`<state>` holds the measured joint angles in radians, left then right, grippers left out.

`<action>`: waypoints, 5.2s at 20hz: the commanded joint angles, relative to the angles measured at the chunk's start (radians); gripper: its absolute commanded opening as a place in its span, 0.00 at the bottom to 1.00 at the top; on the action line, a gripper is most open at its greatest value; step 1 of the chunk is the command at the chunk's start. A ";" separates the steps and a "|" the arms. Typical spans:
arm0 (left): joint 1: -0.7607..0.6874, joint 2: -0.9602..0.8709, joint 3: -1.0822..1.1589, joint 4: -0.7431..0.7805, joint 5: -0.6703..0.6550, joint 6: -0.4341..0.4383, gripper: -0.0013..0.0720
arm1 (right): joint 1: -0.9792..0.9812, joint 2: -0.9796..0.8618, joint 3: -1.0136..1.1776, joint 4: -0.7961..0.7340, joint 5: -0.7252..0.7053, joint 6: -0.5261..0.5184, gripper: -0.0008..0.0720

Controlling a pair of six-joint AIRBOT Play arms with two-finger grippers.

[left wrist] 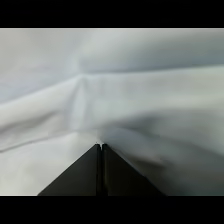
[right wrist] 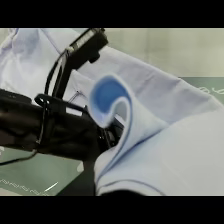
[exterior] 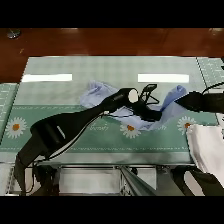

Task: Fold the shirts.

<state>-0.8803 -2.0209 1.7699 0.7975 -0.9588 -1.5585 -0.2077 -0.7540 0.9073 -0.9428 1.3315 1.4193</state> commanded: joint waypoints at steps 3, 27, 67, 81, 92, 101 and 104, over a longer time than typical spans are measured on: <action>0.246 0.084 0.063 0.088 -0.214 -0.003 0.05 | 0.091 -0.025 0.026 0.018 -0.022 0.005 0.04; 0.687 1.263 -1.116 0.255 0.073 -0.037 0.05 | 0.727 -1.334 1.155 0.186 -0.084 0.120 0.87; 0.632 1.172 -1.161 0.215 0.165 -0.032 0.05 | 0.335 -0.815 1.114 -0.157 0.182 0.185 0.04; 0.584 1.172 -1.161 0.215 0.175 -0.029 0.05 | -0.401 -0.227 0.652 -0.499 0.524 0.273 0.04; 0.582 1.172 -1.161 0.216 0.224 0.032 0.05 | -0.825 0.189 -0.047 -0.894 0.449 0.328 0.88; 0.708 1.122 -0.774 0.258 0.131 0.111 0.05 | -0.585 -0.222 0.464 0.201 -0.035 0.115 0.04; 0.684 1.043 -0.526 0.262 0.108 0.118 0.05 | -0.157 -0.339 0.512 0.046 -0.078 0.032 0.04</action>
<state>-0.1932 -0.9237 1.0428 1.0504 -0.8181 -1.4586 -0.6716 -0.9829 1.3472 -0.9520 1.3594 1.5501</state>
